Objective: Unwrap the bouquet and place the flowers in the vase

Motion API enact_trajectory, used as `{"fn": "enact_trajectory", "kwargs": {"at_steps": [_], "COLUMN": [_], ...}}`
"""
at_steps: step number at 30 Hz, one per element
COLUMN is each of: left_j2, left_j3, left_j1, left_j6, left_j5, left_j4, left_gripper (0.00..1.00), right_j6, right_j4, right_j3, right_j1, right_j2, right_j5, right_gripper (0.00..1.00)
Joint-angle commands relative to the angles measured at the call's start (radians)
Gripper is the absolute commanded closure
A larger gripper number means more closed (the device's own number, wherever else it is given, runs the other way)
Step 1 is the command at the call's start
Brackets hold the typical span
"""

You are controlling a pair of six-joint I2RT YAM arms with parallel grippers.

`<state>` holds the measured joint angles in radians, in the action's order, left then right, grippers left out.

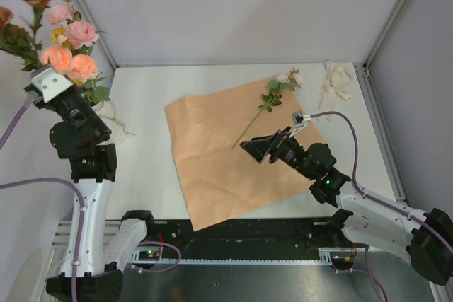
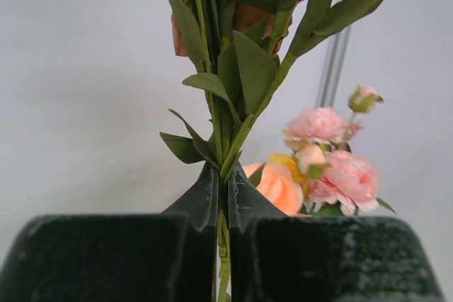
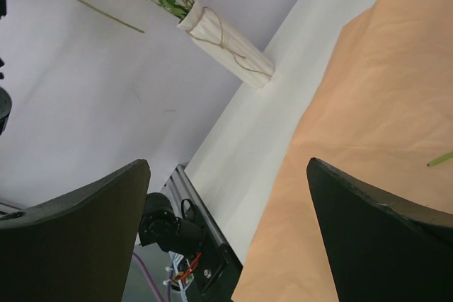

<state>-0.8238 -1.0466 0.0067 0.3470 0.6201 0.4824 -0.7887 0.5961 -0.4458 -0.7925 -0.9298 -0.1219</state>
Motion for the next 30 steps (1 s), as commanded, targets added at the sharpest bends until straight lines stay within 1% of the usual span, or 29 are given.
{"fn": "enact_trajectory", "kwargs": {"at_steps": [1,3,5,9,11,17,24,30], "left_j2": [0.007,0.0,-0.013,-0.074,-0.112,-0.165,-0.208,-0.207], "left_j3": [0.009,0.031,0.062,0.065,0.058,0.103,0.174,0.298], "left_j1": [0.085,0.131,0.158,0.171,0.175,0.195,0.214,0.215], "left_j6": [-0.093,-0.177,-0.217,-0.209,-0.21,-0.259,-0.286,-0.399], "left_j5": [0.046,0.049,0.041,0.001,0.024,0.012,-0.013,-0.068], "left_j4": [0.078,0.105,0.175,0.265,0.285,0.299,0.31,0.309], "left_gripper": [1.0,1.0,1.0,1.0,1.0,1.0,1.0,1.0], "right_j6": [-0.017,-0.022,-0.03,-0.037,-0.03,-0.008,-0.006,-0.018], "right_j4": [0.049,0.059,0.076,0.071,0.053,0.046,0.063,0.101], "right_j3": [0.019,0.024,0.025,0.025,0.026,0.034,0.036,0.036], "right_j1": [0.022,0.025,0.028,0.03,0.03,0.035,0.042,0.053], "right_j2": [0.017,0.014,0.008,0.017,0.032,0.062,0.044,0.004], "right_j5": [-0.026,-0.034,-0.049,-0.064,-0.054,-0.038,-0.045,-0.058], "right_gripper": [0.01,0.01,0.01,0.01,0.01,0.01,0.01,0.01]}}
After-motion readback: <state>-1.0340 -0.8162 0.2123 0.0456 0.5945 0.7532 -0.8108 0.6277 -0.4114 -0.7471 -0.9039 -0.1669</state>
